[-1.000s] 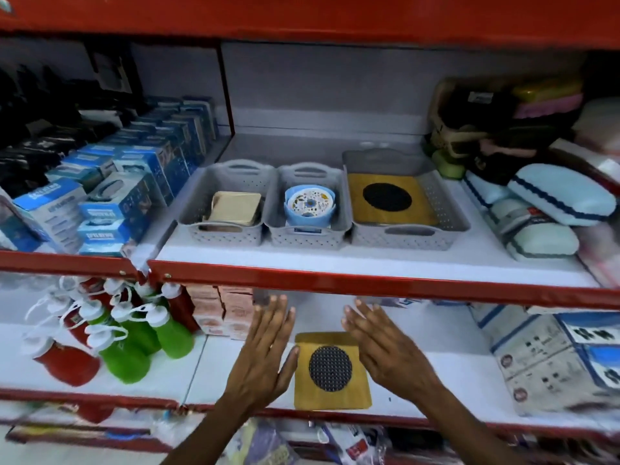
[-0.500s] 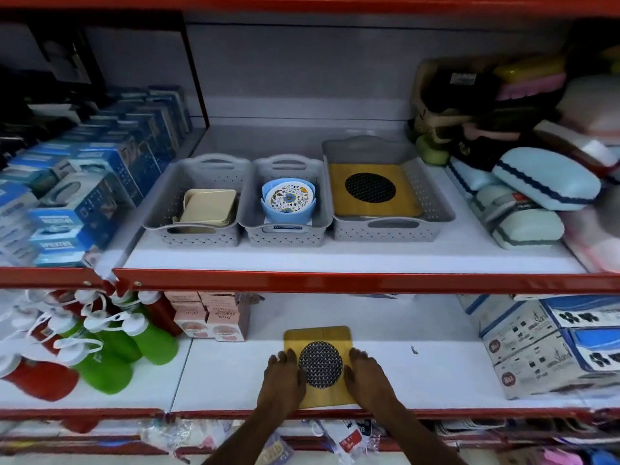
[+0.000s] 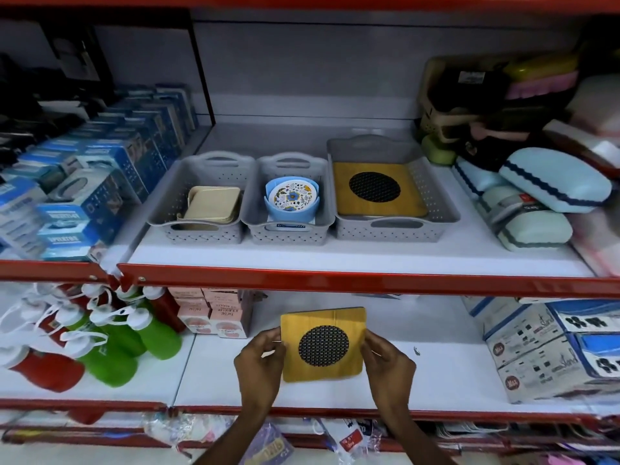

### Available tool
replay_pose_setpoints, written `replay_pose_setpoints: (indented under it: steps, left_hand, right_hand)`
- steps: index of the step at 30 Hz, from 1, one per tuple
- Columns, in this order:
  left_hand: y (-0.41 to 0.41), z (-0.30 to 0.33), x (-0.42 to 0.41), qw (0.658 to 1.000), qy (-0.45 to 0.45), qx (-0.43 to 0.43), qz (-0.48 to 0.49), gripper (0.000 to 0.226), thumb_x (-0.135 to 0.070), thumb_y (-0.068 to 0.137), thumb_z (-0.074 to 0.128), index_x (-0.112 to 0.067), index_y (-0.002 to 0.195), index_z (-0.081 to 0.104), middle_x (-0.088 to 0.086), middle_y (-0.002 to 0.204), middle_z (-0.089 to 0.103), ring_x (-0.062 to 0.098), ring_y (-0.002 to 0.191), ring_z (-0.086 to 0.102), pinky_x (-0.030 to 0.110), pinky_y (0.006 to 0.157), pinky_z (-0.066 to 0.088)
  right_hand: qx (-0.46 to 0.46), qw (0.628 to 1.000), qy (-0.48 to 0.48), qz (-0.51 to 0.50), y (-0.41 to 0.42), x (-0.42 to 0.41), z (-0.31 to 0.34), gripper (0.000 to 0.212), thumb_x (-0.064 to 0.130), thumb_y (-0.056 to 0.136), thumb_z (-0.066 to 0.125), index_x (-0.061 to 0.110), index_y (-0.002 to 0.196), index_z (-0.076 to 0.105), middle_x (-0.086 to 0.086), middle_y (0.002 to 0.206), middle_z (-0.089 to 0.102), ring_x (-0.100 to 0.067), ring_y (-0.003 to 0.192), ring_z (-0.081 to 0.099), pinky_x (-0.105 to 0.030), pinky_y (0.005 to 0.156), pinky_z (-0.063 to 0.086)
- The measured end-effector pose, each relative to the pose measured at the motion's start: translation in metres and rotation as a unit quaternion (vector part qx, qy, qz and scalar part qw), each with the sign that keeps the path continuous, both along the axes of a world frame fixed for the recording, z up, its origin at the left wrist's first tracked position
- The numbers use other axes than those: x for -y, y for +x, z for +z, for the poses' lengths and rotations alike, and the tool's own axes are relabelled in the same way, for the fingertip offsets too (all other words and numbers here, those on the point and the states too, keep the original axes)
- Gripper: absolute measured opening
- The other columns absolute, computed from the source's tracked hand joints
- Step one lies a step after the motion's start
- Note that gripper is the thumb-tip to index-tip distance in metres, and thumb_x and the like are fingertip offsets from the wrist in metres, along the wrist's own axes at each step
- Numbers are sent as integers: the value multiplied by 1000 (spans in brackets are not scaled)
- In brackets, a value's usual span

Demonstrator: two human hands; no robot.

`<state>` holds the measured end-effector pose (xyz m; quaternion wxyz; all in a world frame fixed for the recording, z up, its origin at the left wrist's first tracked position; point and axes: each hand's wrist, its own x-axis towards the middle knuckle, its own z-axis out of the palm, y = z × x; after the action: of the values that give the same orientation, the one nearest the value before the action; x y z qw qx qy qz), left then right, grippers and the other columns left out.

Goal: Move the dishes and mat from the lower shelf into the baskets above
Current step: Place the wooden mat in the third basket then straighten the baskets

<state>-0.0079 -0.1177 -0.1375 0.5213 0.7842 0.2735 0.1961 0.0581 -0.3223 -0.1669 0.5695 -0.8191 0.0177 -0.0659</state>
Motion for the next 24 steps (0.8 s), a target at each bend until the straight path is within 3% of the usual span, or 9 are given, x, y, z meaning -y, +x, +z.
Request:
replay_pose_setpoints:
  steps: [1, 3, 5, 9, 11, 15, 19, 24]
  left_hand:
    - [-5, 8, -1, 1000, -14, 18, 3, 25, 0, 82, 72, -18, 98, 76, -33, 77, 72, -9, 81, 68, 0, 66, 47]
    - [-15, 27, -1, 997, -32, 66, 4, 26, -3, 81, 75, -25, 95, 75, -32, 86, 74, -3, 84, 70, 6, 69, 53]
    - [-24, 48, 0, 992, -48, 117, 9, 29, -5, 80, 76, -30, 94, 74, -20, 93, 76, 3, 86, 72, 13, 74, 58]
    - [-35, 98, 1, 973, -37, 229, 10, 34, -6, 79, 76, -34, 98, 75, -4, 98, 76, 12, 90, 73, 16, 78, 57]
    - [-34, 130, 1, 959, -28, 283, 4, 39, -10, 80, 76, -42, 102, 73, -8, 99, 75, 12, 91, 72, 17, 80, 57]
    - [-15, 191, -3, 939, -6, 342, -28, 42, -14, 84, 68, -47, 111, 68, -22, 105, 74, 4, 98, 71, 15, 81, 56]
    - [12, 228, -10, 940, -34, 325, -97, 52, -11, 94, 61, -39, 136, 51, 3, 122, 73, 14, 112, 69, 29, 90, 60]
    - [34, 240, -15, 948, -98, 253, -168, 61, -5, 95, 55, -32, 147, 39, -4, 122, 73, 15, 116, 68, 46, 101, 54]
  right_hand:
    - [15, 1000, 18, -8, -2, 0, 7, 27, 1, 86, 79, 13, 110, 79, 2, 104, 80, 11, 86, 71, -5, 79, 53]
    - [49, 998, 41, -20, -8, 1, 23, 30, 3, 83, 81, 19, 108, 79, 17, 100, 79, 5, 88, 74, -9, 81, 56]
    - [96, 993, 69, -22, -14, 0, 46, 27, 11, 82, 80, 19, 107, 79, 26, 99, 77, -1, 93, 75, -13, 84, 57]
    - [233, 968, 95, -23, -22, -1, 105, 29, 9, 81, 77, 8, 110, 76, 5, 107, 76, -6, 97, 74, -21, 87, 59]
    - [287, 952, 107, -20, -19, -3, 137, 29, 3, 82, 76, 6, 111, 73, 5, 109, 75, -8, 97, 74, -25, 87, 59]
    - [352, 927, 130, -11, -2, -9, 196, 29, 4, 86, 75, 12, 114, 71, 24, 110, 73, -10, 97, 73, -33, 83, 60]
    - [335, 927, 170, 8, 22, -18, 235, 28, 5, 90, 74, 9, 118, 72, 3, 113, 74, -16, 105, 72, -36, 91, 60]
    - [268, 950, 159, 21, 44, -21, 252, 30, 4, 91, 74, 21, 116, 72, 17, 107, 74, -2, 103, 72, -24, 95, 57]
